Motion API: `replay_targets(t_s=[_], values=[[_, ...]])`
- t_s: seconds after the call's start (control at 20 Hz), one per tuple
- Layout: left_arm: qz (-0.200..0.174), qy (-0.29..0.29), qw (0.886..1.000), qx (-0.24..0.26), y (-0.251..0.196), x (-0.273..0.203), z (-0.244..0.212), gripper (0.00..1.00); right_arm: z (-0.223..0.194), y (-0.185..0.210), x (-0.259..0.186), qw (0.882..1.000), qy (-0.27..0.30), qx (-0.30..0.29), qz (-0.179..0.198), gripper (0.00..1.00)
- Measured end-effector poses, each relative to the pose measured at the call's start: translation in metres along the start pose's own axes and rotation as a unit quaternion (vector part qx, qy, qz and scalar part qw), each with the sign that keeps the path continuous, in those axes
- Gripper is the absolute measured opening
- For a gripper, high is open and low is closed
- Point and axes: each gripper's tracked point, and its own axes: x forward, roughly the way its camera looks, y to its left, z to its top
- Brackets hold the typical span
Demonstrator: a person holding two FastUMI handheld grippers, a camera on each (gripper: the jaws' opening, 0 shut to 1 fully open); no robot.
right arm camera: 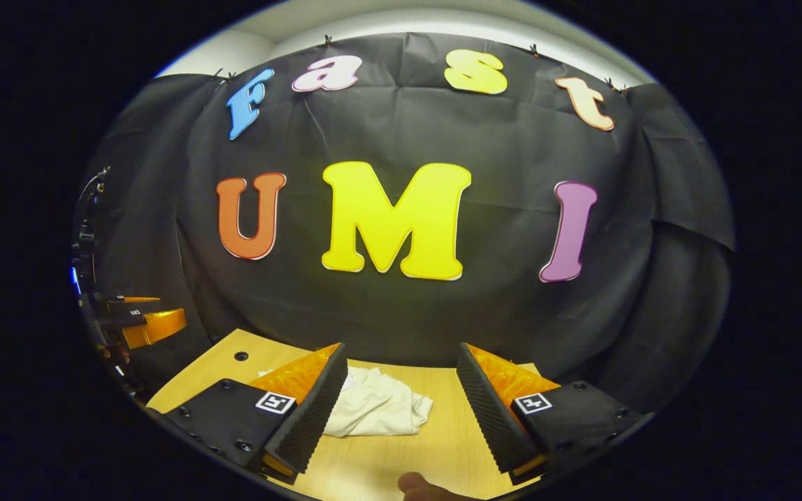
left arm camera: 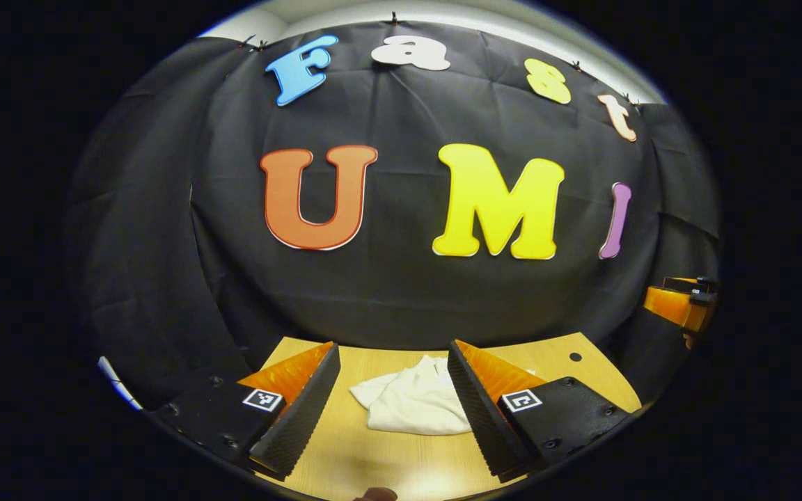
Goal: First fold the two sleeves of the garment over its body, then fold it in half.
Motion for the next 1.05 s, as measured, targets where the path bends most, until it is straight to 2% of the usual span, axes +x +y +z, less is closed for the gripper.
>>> replay_targets(t_s=[0.15,0.2,0.3,0.4,0.5,0.65,0.7,1.05], values=[[0.012,-0.017,1.000,0.018,-0.012,-0.043,0.007,0.98,-0.002,0.006,-0.040,0.999,-0.031,-0.017,-0.016,0.95],[0.011,-0.015,1.000,0.019,-0.013,-0.059,0.002,0.98,-0.004,0.013,-0.051,0.999,-0.037,-0.021,-0.018,0.98],[-0.004,-0.012,1.000,0.019,-0.023,-0.081,-0.008,0.98,-0.008,0.027,-0.072,0.999,-0.050,-0.013,-0.012,0.98],[0.000,-0.013,1.000,0.001,-0.023,-0.097,-0.012,0.98,-0.019,0.044,-0.090,0.999,-0.050,0.001,-0.003,0.98],[-0.005,-0.025,1.000,-0.018,-0.026,-0.111,-0.012,0.98,-0.028,0.057,-0.095,0.999,-0.041,0.002,0.004,0.98],[0.002,-0.044,0.999,0.001,-0.016,-0.113,-0.006,0.98,-0.031,0.072,-0.095,0.999,-0.035,0.010,0.008,0.98],[0.003,-0.043,0.999,0.000,-0.015,-0.114,-0.006,0.98,-0.036,0.075,-0.095,0.999,-0.029,0.013,0.011,0.96],[0.000,-0.023,1.000,-0.016,-0.008,-0.114,-0.022,0.98,-0.040,0.094,-0.095,0.999,-0.024,-0.001,0.022,0.98]])
